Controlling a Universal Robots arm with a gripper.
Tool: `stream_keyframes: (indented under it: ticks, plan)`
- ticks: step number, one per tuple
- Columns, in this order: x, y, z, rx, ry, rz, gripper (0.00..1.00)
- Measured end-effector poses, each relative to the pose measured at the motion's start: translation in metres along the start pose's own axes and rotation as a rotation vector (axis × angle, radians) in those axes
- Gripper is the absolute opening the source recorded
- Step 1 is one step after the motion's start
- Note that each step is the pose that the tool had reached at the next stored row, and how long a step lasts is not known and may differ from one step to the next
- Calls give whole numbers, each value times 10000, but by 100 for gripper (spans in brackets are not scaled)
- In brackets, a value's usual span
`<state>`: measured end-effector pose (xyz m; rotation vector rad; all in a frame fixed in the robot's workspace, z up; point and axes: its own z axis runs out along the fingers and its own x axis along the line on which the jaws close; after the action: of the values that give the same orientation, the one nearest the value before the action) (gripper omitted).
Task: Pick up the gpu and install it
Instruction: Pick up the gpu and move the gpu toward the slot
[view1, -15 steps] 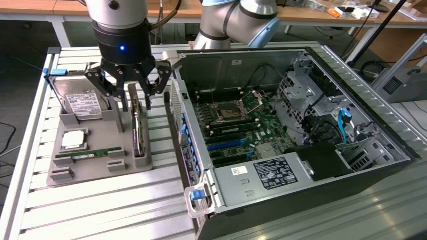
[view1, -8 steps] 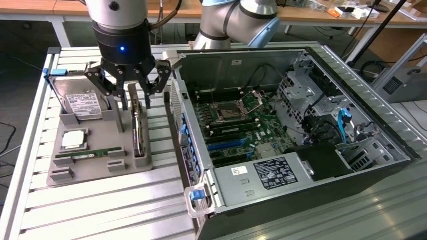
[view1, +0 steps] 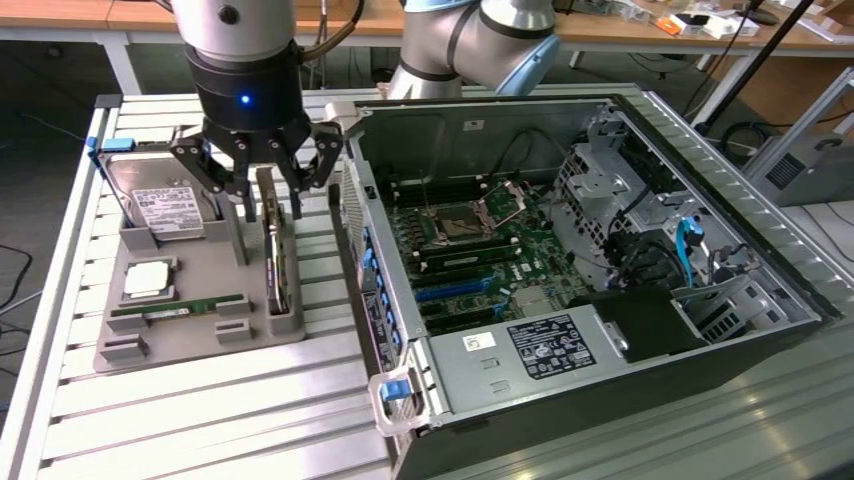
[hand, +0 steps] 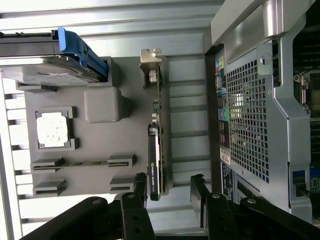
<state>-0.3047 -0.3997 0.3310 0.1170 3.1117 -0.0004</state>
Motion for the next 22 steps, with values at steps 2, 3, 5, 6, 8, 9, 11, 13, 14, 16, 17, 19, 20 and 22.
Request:
stream_keyframes:
  ticks: [2,3,5,6,8,9,11,13,14,16,17,19,20,22]
  plan:
    - [0,0,4,0,-1,0,48]
    - [0,0,7,0,0,0,48]
    - [0,0,12,0,0,0,48]
    - [0,0,14,0,-1,0,48]
    - [0,0,19,-1,-1,0,48]
    - [1,0,21,0,-1,0,48]
    - [1,0,25,0,-1,0,48]
    - [1,0,30,0,0,0,48]
    - [1,0,33,0,0,0,48]
    - [1,0,38,0,-1,0,48]
    - [1,0,41,0,-1,0,48]
    - [1,0,46,0,0,0,48]
    - [1,0,48,0,-1,0,48]
    - [1,0,54,0,-1,0,48]
